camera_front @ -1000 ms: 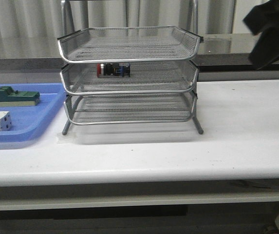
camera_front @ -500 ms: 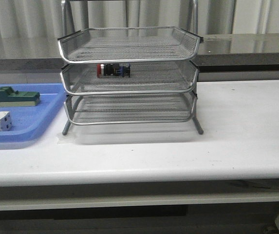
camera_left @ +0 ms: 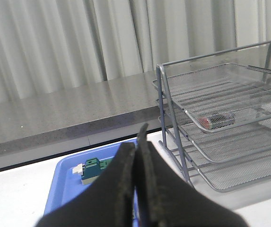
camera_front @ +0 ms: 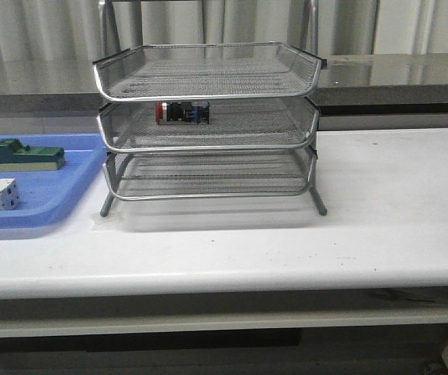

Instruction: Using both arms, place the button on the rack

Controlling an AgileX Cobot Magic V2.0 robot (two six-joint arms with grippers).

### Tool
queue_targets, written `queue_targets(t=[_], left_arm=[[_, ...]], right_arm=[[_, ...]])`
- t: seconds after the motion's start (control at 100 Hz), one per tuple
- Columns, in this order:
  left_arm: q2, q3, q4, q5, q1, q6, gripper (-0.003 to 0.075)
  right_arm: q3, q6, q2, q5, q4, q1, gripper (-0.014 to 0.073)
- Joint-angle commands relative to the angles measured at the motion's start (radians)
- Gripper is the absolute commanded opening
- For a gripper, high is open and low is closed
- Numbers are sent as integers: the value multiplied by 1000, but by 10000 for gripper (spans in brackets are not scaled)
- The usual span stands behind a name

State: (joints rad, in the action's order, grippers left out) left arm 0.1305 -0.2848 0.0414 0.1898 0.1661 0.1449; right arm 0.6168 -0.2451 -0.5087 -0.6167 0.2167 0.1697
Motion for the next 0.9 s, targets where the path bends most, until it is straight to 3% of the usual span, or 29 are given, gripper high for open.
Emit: queue_targets(t=[0.0,0.46,0.7,0.89], left_arm=[[7,-26,8,-87,-3,-7,-20],[7,-26,8,-87,-3,-7,-20],[7,-26,8,-87,-3,-7,-20],[7,-26,8,-87,-3,-7,-20]], right_arm=[[25,2,-2,63,0,-6,-60],[25,20,14,79,-28,-6,-60],[-52,352,144,131,-312,-6,-60],[-205,384,283,207,-348,-6,-60]])
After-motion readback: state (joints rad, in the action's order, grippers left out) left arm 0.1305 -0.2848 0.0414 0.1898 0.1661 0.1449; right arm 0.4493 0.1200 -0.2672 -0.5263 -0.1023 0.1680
